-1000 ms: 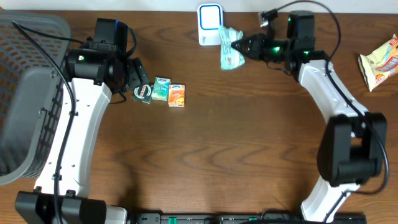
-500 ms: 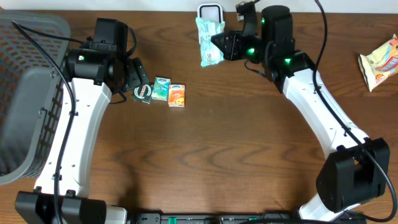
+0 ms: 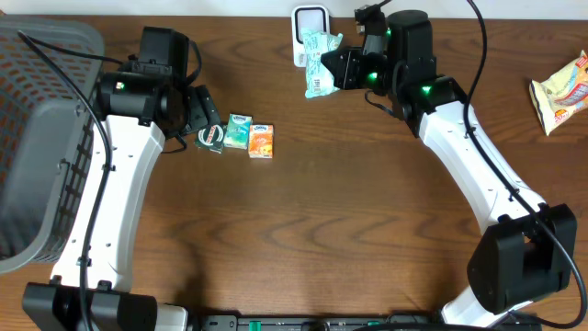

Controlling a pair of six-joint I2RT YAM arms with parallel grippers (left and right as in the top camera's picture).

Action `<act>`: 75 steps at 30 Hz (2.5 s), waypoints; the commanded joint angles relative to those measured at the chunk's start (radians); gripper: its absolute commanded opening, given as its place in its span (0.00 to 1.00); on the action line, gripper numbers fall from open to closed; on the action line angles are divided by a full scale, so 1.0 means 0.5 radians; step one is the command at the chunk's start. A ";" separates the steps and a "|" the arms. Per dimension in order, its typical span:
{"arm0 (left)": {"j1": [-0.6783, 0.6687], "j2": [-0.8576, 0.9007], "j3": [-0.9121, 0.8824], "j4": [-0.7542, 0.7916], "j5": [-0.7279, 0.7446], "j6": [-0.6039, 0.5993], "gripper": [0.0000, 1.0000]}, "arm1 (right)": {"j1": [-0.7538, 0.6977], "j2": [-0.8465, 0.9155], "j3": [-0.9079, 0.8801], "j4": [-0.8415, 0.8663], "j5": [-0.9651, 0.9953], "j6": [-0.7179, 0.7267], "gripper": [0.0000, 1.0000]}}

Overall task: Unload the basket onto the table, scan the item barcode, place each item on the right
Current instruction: 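Lift the green packet and hold it in front of the scanner, then keep the green packet held at the scanner with the right gripper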

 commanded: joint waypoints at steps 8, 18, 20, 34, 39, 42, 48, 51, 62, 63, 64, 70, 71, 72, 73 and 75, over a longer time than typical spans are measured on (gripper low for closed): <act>0.003 0.007 0.018 -0.007 -0.018 -0.024 0.98 | 0.050 -0.029 0.033 -0.323 0.596 -0.140 0.01; 0.003 0.007 0.018 -0.007 -0.018 -0.024 0.98 | 0.368 0.311 0.024 -0.590 2.640 -0.680 0.01; 0.003 0.007 0.018 -0.007 -0.018 -0.024 0.98 | 0.405 0.434 0.024 -0.597 2.830 -0.793 0.01; 0.003 0.007 0.018 -0.007 -0.018 -0.024 0.98 | 0.737 0.627 0.098 -0.841 2.133 -0.642 0.41; 0.003 0.007 0.018 -0.007 -0.018 -0.024 0.98 | 0.739 0.385 0.294 -0.945 1.898 -0.613 0.74; 0.003 0.007 0.018 -0.007 -0.018 -0.024 0.98 | 0.609 0.287 0.388 -0.992 1.843 -0.616 0.77; 0.003 0.007 0.018 -0.007 -0.018 -0.024 0.98 | 0.176 0.340 0.346 -1.098 1.018 -0.962 0.72; 0.003 0.007 0.018 -0.007 -0.018 -0.024 0.98 | 0.081 0.470 0.289 -1.102 0.887 -0.961 0.72; 0.003 0.007 0.018 -0.007 -0.018 -0.024 0.98 | 0.060 0.856 0.275 -1.086 0.801 -0.934 0.31; 0.003 0.007 0.018 -0.007 -0.018 -0.024 0.98 | 0.060 0.845 0.279 -1.070 0.801 -0.907 0.20; 0.003 0.007 0.018 -0.007 -0.018 -0.024 0.98 | 0.060 0.826 0.292 -1.051 0.801 -0.897 0.14; 0.003 0.007 0.018 -0.007 -0.018 -0.024 0.98 | 0.061 0.681 0.520 -0.714 0.800 -0.681 0.01; 0.003 0.007 0.018 -0.007 -0.018 -0.024 0.98 | 0.066 0.680 0.547 -0.578 0.799 -0.626 0.01; 0.003 0.007 0.018 -0.007 -0.018 -0.024 0.98 | 0.075 0.680 0.555 -0.436 0.800 -0.593 0.01; 0.003 0.007 0.018 -0.007 -0.018 -0.024 0.98 | 0.084 0.680 0.555 -0.323 0.800 -0.572 0.01; 0.003 0.007 0.018 -0.007 -0.018 -0.024 0.98 | 0.117 0.692 0.555 0.025 0.803 -0.571 0.01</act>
